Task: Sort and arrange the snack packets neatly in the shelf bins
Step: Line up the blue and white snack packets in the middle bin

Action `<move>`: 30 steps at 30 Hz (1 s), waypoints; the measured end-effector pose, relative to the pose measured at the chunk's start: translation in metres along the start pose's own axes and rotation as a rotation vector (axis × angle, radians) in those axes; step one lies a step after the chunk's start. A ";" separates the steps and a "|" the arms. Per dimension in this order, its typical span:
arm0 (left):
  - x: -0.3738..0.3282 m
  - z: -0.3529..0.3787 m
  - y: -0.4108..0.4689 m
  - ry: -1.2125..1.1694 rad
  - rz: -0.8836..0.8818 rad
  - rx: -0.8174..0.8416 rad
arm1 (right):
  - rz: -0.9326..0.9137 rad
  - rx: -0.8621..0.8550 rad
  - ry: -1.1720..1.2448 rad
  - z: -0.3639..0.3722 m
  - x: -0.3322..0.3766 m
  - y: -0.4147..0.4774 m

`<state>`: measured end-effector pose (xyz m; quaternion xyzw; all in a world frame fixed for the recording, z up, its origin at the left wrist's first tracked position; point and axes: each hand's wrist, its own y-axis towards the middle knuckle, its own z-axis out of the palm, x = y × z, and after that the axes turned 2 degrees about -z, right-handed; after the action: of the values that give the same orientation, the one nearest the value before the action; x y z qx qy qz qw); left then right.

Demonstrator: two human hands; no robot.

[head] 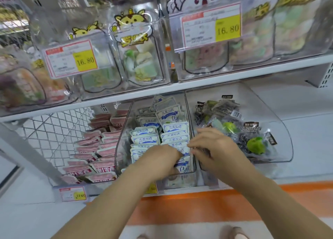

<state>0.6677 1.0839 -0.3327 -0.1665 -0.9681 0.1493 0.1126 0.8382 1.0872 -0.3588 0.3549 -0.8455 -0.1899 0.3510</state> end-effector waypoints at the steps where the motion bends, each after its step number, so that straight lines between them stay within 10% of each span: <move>1: -0.001 -0.001 0.003 -0.018 0.012 0.022 | 0.003 -0.001 0.010 -0.001 0.000 -0.001; 13: 0.004 0.019 -0.008 -0.344 -0.052 -0.169 | 0.130 -0.021 0.060 -0.011 0.003 0.000; 20: 0.002 0.011 -0.005 -0.623 -0.013 0.161 | 0.174 0.018 0.089 -0.007 0.005 0.003; 30: 0.027 0.006 0.022 -0.486 -0.121 -0.532 | 0.176 -0.106 0.056 0.011 0.002 0.011</move>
<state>0.6475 1.1116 -0.3412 -0.0919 -0.9798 -0.0794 -0.1591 0.8239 1.0943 -0.3593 0.2652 -0.8520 -0.1929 0.4081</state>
